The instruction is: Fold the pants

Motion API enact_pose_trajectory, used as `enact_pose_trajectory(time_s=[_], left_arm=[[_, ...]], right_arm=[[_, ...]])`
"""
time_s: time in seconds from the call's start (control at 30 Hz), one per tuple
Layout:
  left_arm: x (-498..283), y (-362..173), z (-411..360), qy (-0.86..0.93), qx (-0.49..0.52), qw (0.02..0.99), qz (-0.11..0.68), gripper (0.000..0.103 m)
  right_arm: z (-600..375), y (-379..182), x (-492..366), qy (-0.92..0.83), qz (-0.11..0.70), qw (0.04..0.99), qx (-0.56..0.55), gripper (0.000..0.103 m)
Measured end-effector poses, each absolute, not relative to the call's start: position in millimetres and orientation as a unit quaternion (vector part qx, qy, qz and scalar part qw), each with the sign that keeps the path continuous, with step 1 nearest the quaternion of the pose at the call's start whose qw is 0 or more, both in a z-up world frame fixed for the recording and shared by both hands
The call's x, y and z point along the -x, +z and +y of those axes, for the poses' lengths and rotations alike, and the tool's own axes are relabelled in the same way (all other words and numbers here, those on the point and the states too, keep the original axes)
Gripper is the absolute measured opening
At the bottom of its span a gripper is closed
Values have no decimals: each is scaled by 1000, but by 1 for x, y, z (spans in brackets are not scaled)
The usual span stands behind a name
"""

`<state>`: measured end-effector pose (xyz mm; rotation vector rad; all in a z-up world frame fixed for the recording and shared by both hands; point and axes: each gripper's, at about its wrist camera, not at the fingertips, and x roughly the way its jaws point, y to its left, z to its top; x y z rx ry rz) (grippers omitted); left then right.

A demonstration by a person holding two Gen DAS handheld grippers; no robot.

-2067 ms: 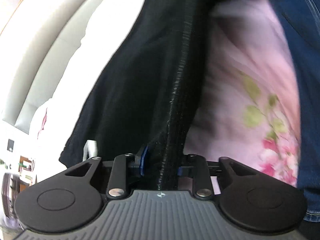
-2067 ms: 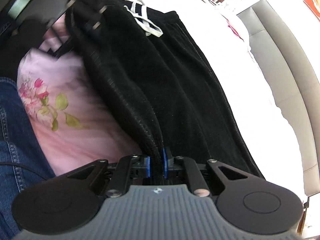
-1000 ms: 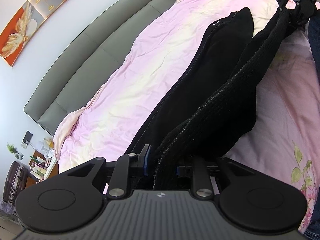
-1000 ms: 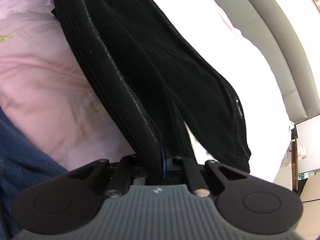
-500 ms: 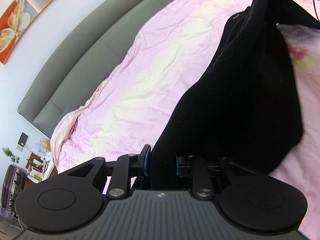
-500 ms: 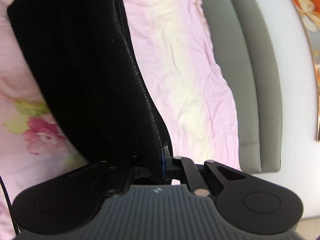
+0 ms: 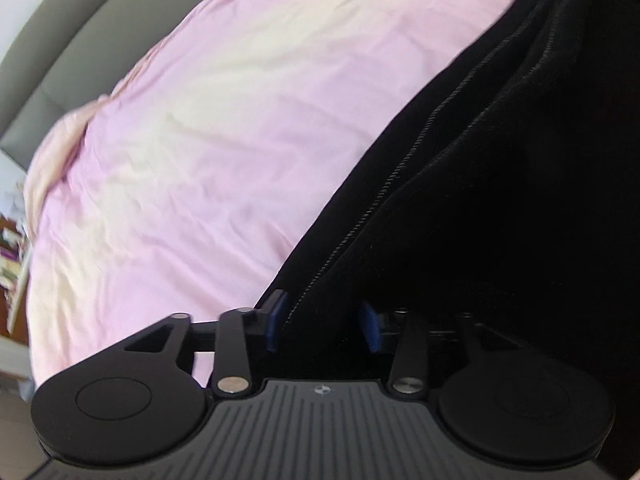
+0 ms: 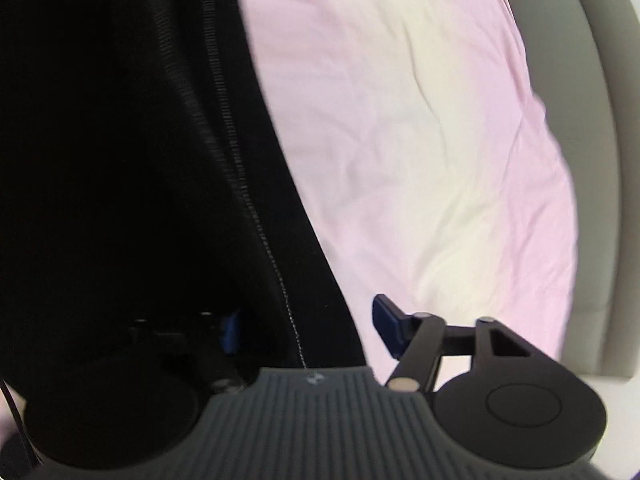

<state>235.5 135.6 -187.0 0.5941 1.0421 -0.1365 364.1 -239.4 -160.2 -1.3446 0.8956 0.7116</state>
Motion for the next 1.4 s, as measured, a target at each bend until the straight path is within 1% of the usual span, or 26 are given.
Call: enact_pose_trajectory(time_s=[0.03,0.07,0.1,0.2,0.3,0.37,0.43,0.47,0.5,0.57,0.63,0.8,0.87,0.9,1.03,1.1,1.13,1.2,1.23,1.27,1.33,1.4], left_arm=[[-238,-187,142,-59,-269,828,488,69],[-238,-186,149,-54,-262,833,485,81],[-238,-183,155,-50,-256,837,481,86],[-238,-178,175,-51,-223,846,481,86],[-234,-178,183,-49,-209,851,480,86],[-234,-177,182,-43,-206,853,477,86],[-230,-178,177,-33,-216,853,473,85],[-230,-177,169,-29,-227,852,471,83],[-228,-176,163,-27,-240,850,469,80],[-225,-174,149,-25,-262,846,464,78],[-223,-171,144,-22,-276,845,458,77],[-216,-171,143,-15,-282,845,455,77],[-213,-172,144,-13,-281,846,454,77],[-212,-173,143,-12,-280,846,453,77],[-210,-172,143,-9,-280,848,451,77],[-211,-173,142,-8,-281,846,453,77],[-211,-173,142,-8,-282,845,454,77],[-210,-173,142,-7,-283,845,454,77],[-209,-173,142,-7,-284,845,454,77],[-208,-173,142,-7,-284,844,454,77],[-209,-175,143,-8,-283,844,456,77],[-211,-176,145,-8,-279,845,457,78]], right_arm=[[-244,-159,-374,312,409,646,564,68],[-253,-158,-384,313,420,656,543,72],[-259,-155,-390,316,431,667,519,73],[-277,-144,-406,324,459,696,447,73],[-287,-124,-408,322,462,720,406,73],[-286,-113,-405,312,456,730,403,75],[-279,-106,-396,283,448,739,415,82],[-275,-106,-389,264,451,741,423,83],[-270,-109,-382,249,463,735,428,83],[-265,-116,-362,246,487,703,456,83],[-267,-116,-341,242,479,698,474,83],[-292,-99,-304,200,471,766,389,82],[-301,-105,-282,203,474,776,363,75],[-307,-108,-270,205,476,778,354,74],[-316,-137,-218,218,499,776,318,72],[-315,-160,-195,210,506,771,323,72],[-315,-171,-187,200,504,769,337,70],[-321,-188,-176,184,502,764,361,45],[-325,-194,-175,176,507,760,365,10],[-330,-195,-175,168,506,763,365,4],[-340,-185,-178,166,507,773,344,1],[-350,-164,-183,158,494,780,350,0]])
